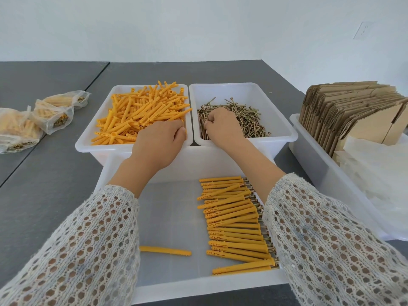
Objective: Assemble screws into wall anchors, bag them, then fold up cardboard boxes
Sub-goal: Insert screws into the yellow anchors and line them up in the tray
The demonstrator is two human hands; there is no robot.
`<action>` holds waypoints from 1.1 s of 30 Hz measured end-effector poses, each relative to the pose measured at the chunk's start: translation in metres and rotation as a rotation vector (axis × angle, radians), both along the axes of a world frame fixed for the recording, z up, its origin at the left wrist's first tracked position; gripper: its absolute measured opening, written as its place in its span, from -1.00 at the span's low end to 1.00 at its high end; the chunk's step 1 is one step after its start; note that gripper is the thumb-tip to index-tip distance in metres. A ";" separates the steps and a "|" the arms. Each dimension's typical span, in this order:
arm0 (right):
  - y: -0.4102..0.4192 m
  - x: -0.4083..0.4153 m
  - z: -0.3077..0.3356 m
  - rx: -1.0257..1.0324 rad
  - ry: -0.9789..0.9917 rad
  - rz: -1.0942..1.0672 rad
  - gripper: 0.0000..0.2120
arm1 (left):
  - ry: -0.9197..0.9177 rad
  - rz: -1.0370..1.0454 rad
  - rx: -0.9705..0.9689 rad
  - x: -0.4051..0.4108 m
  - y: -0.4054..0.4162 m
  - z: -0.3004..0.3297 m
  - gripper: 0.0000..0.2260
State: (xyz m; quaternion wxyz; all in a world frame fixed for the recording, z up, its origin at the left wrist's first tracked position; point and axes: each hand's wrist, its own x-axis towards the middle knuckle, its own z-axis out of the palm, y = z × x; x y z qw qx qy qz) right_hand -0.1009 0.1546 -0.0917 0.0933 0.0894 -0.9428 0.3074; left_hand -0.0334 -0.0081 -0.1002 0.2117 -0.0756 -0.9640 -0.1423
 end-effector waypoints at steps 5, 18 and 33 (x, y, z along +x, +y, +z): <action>-0.001 0.002 0.000 -0.005 0.053 -0.009 -0.71 | 0.002 0.004 -0.002 0.000 0.001 0.000 -0.68; -0.003 0.002 0.004 -0.122 -0.011 0.152 -0.82 | 0.000 0.004 0.005 0.000 0.001 0.000 -0.69; 0.001 0.008 0.009 -0.342 -0.013 0.417 -0.74 | 0.085 0.105 0.202 0.000 0.003 0.002 -0.77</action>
